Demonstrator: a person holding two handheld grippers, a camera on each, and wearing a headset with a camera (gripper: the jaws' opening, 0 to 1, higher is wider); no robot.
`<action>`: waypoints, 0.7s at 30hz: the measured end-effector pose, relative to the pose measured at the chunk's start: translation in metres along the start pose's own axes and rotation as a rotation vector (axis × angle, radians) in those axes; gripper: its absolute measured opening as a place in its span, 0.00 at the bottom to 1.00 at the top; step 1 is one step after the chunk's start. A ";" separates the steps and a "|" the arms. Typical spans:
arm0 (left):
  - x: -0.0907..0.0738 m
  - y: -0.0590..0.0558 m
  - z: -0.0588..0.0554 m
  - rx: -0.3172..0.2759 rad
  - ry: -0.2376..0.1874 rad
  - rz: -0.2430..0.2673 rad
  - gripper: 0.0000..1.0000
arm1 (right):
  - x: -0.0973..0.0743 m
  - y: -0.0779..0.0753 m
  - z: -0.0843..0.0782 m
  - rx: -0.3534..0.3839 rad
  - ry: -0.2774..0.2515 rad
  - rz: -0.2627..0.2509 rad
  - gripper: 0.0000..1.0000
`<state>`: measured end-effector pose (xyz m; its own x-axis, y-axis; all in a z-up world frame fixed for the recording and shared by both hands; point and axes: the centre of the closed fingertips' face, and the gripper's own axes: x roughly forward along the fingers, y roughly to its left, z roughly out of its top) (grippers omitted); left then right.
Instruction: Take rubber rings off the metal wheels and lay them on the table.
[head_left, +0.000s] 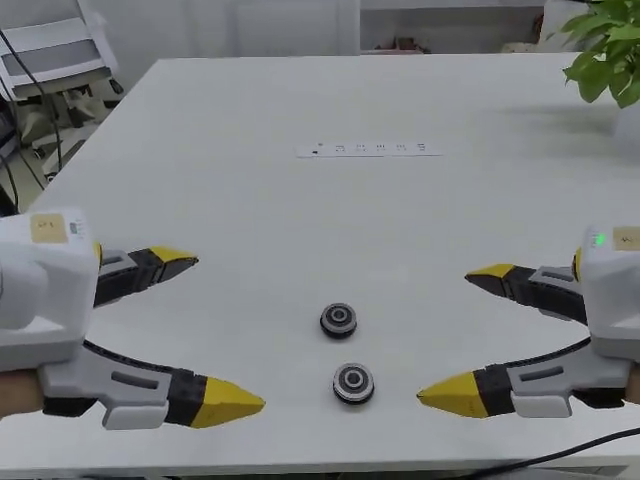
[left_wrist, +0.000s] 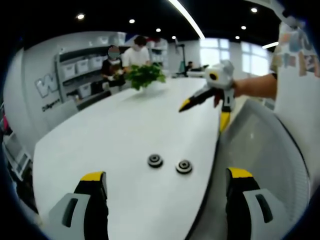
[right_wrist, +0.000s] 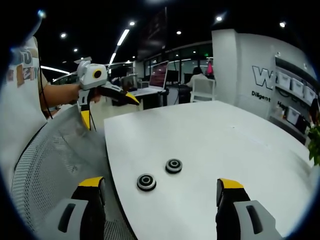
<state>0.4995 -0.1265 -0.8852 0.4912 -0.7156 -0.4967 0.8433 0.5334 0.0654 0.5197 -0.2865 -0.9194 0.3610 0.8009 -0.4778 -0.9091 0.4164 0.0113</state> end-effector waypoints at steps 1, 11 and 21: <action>0.001 0.001 -0.001 0.001 0.002 -0.001 1.00 | 0.001 0.000 -0.001 0.000 0.001 0.003 0.91; 0.013 0.004 -0.010 0.020 0.023 -0.029 0.94 | 0.010 -0.003 -0.003 -0.035 0.016 0.028 0.88; 0.028 0.006 -0.021 0.017 0.050 -0.068 0.93 | 0.023 -0.007 -0.006 -0.043 0.012 0.061 0.83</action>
<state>0.5141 -0.1341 -0.9169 0.4212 -0.7264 -0.5430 0.8782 0.4763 0.0441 0.5328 -0.2738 -0.9357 0.3021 0.8189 -0.4879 -0.9375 0.3480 0.0036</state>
